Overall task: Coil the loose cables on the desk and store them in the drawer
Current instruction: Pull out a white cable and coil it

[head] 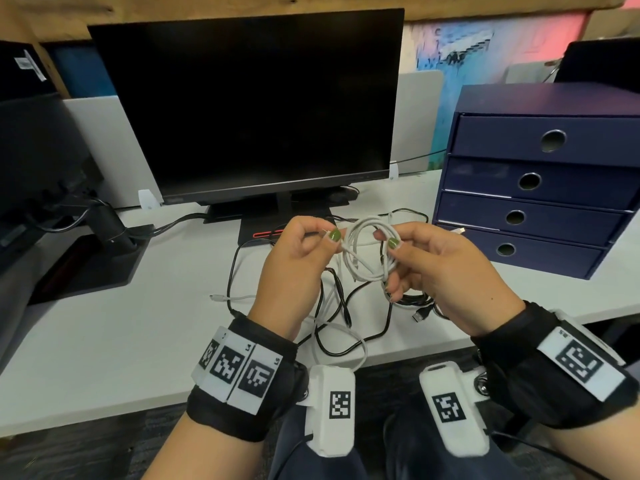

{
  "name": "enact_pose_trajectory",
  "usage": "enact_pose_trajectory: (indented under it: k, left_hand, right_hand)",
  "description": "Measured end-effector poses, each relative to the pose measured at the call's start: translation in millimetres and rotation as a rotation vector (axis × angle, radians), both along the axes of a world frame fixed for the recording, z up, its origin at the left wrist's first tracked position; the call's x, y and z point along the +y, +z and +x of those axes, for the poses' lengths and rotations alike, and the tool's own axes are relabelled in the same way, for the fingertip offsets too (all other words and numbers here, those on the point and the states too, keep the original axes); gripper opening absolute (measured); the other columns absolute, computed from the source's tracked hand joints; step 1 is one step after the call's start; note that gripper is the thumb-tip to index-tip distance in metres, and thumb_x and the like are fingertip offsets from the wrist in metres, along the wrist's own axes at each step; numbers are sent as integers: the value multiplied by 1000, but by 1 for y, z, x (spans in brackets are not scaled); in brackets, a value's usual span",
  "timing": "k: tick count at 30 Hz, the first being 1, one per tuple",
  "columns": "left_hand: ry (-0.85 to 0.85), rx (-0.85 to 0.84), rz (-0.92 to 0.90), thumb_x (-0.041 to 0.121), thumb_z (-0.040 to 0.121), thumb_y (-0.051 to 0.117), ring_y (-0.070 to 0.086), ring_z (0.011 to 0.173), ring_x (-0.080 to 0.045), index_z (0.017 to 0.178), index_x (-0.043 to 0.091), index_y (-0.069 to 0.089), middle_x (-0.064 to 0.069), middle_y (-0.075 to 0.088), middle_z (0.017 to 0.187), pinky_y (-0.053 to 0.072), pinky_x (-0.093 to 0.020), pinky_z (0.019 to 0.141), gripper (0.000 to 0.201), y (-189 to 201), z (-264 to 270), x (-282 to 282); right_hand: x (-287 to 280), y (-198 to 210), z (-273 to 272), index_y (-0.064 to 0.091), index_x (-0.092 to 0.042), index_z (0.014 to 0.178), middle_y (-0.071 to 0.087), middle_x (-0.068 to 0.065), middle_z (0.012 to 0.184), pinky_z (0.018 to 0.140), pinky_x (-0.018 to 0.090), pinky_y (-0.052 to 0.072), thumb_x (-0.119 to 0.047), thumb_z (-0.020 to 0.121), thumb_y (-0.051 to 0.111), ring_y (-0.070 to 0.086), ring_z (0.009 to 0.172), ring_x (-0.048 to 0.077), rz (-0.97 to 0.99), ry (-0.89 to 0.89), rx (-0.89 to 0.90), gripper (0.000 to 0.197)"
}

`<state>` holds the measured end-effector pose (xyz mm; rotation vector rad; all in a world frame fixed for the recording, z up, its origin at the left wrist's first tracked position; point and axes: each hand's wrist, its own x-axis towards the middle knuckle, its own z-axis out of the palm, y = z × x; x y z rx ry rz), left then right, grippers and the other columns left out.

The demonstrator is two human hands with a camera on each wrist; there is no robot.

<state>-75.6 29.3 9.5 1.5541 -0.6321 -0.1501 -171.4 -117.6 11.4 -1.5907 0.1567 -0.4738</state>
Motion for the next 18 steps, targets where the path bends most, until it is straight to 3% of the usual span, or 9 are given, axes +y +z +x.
enact_pose_trajectory:
  k: [2, 6, 10, 13, 15, 18]
  left_hand:
    - [-35, 23, 34, 28, 91, 58, 68, 90, -12, 103, 26, 60, 6, 74, 90, 51, -41, 91, 12, -1, -1, -1]
    - [-125, 86, 70, 25, 96, 51, 69, 78, -8, 110, 18, 59, -1, 75, 89, 55, -26, 81, 18, 1, -7, -3]
    - [-129, 85, 77, 27, 94, 53, 62, 68, -14, 100, 18, 62, -6, 71, 82, 48, -23, 62, 13, 1, -8, -3]
    - [-118, 86, 69, 28, 91, 59, 58, 66, -21, 92, 18, 64, -16, 69, 89, 40, -17, 53, 12, 1, -6, -2]
    - [-116, 82, 75, 28, 91, 59, 59, 66, -20, 95, 17, 65, -15, 70, 90, 40, -13, 52, 13, 1, -4, -1]
    - [-145, 53, 153, 34, 90, 59, 66, 74, -14, 103, 26, 66, -2, 73, 90, 44, -24, 65, 17, 0, -2, 1]
  right_hand:
    - [-1, 0, -1, 65, -6, 105, 64, 19, 76, 52, 31, 51, -3, 95, 50, 59, 55, 24, -25, 5, -2, 19]
    - [-3, 1, 0, 67, -9, 106, 64, 26, 75, 53, 32, 53, -3, 94, 51, 58, 55, 25, -42, -20, -12, 21]
    - [-6, -1, -2, 69, -11, 105, 63, 19, 64, 51, 31, 52, -2, 93, 52, 58, 51, 24, -80, -56, 4, 22]
    - [-7, -2, -3, 70, -12, 105, 62, 15, 59, 51, 28, 51, -3, 93, 54, 58, 49, 20, -135, -84, 20, 22]
    - [-7, -2, -4, 70, -13, 105, 63, 14, 60, 51, 28, 52, -3, 93, 54, 58, 49, 19, -149, -89, 19, 22]
    - [-10, -1, -4, 70, -14, 103, 63, 14, 60, 51, 27, 52, -4, 93, 54, 59, 49, 21, -154, -101, 18, 22]
